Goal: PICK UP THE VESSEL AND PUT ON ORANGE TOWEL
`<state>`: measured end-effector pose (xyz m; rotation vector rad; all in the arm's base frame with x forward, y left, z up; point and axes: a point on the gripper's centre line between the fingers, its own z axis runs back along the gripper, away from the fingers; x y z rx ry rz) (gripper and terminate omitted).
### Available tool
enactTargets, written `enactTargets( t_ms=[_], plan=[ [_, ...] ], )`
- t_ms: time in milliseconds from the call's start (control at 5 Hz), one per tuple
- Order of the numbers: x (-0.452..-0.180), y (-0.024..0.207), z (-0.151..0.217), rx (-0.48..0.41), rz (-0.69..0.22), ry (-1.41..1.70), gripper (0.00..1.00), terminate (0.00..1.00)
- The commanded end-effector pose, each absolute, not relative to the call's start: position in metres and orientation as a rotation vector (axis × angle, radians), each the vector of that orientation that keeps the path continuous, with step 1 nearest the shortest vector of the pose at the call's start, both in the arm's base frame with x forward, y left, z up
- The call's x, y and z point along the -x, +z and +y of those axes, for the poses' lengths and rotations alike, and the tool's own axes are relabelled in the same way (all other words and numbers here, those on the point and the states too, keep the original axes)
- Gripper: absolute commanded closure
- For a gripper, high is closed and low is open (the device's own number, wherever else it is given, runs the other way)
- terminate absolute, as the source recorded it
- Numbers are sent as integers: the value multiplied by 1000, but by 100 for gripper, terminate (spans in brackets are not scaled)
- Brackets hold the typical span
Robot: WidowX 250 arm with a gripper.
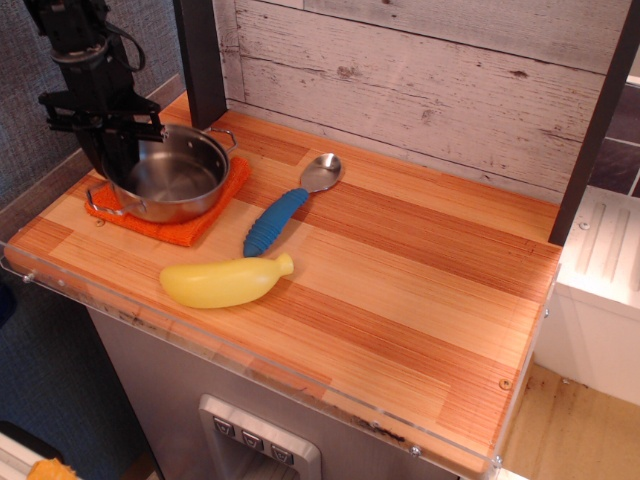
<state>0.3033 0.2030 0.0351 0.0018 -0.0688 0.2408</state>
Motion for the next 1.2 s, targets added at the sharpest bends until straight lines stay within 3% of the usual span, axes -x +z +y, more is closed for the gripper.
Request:
enactTargets(
  t_ms=[0, 200, 400, 600, 800, 1000],
  plan=[
    [-305, 56, 202, -22, -106, 245, 0, 0],
    [-300, 105, 188, -55, -149, 242, 0, 0],
    [-293, 148, 147, -40, -173, 183, 0, 0],
    [-293, 157, 102, 24, -153, 48, 0, 0],
    [-296, 152, 64, 67, -141, -41, 0, 0],
    [-298, 145, 53, 57, -150, -64, 0, 0]
  ],
)
